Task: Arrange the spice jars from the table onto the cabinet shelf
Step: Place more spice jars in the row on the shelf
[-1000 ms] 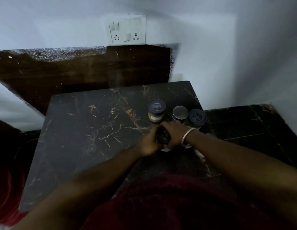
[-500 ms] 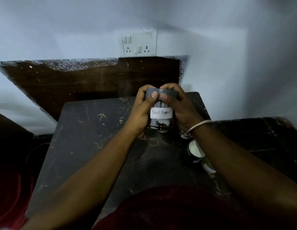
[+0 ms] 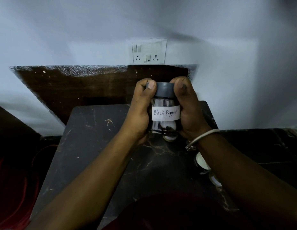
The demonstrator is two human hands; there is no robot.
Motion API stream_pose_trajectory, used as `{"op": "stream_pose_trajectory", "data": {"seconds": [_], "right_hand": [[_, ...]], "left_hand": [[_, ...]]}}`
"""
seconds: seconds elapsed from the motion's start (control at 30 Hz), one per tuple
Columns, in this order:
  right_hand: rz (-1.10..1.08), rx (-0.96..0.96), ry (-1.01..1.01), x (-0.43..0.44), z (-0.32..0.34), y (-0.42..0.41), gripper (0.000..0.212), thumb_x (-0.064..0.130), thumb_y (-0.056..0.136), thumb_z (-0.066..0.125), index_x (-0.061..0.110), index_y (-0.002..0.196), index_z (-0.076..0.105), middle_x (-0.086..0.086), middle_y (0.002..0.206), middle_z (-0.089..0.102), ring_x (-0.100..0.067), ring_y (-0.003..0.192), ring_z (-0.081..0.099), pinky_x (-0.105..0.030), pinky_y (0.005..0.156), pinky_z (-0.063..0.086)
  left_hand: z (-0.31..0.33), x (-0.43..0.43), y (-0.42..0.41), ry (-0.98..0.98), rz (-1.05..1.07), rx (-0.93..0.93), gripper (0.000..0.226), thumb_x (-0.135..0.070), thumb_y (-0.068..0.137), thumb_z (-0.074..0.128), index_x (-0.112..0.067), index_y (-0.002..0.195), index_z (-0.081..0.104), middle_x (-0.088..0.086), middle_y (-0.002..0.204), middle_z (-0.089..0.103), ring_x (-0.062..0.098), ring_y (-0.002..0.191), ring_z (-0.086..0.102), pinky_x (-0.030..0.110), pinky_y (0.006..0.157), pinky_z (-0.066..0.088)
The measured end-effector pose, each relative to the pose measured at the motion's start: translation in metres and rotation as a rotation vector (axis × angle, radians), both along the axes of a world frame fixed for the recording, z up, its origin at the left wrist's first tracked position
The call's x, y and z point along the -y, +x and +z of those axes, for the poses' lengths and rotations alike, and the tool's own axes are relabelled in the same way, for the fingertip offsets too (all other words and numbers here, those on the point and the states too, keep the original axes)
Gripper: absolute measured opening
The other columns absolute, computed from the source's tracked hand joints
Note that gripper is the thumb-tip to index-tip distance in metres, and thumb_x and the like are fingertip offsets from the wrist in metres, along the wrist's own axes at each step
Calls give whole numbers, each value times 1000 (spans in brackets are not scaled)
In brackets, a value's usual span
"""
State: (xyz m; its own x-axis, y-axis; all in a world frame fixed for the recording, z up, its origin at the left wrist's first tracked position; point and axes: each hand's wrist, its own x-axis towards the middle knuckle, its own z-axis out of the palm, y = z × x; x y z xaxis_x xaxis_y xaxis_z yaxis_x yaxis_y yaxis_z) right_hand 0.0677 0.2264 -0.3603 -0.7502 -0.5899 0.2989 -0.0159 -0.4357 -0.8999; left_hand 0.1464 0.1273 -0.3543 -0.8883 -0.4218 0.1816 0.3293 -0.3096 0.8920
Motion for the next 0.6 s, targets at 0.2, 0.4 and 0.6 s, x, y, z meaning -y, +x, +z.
{"op": "stream_pose_trajectory", "data": {"seconds": [0.2,0.4,0.6], "right_hand": [[15,-9,26,7,3,-1,46,64,81,69,21,84,52,4,78,52,-16,72,52,-37,67,47],[4,-22,53,11,9,0,46,64,82,69,21,88,55,0,83,54,-17,75,55,-34,66,50],[1,-25,52,15,21,4,57,67,75,72,16,93,54,-1,86,57,-18,78,57,-35,69,51]], "left_hand": [[3,4,0,48,22,32,16,-35,99,49,-20,102,53,15,102,50,33,96,48,46,80,44],[4,11,0,43,18,10,18,-37,97,53,-20,100,53,10,96,53,31,91,49,45,79,44],[9,15,-1,81,15,-9,15,-37,96,55,-22,98,57,14,99,53,33,96,50,51,84,43]]}}
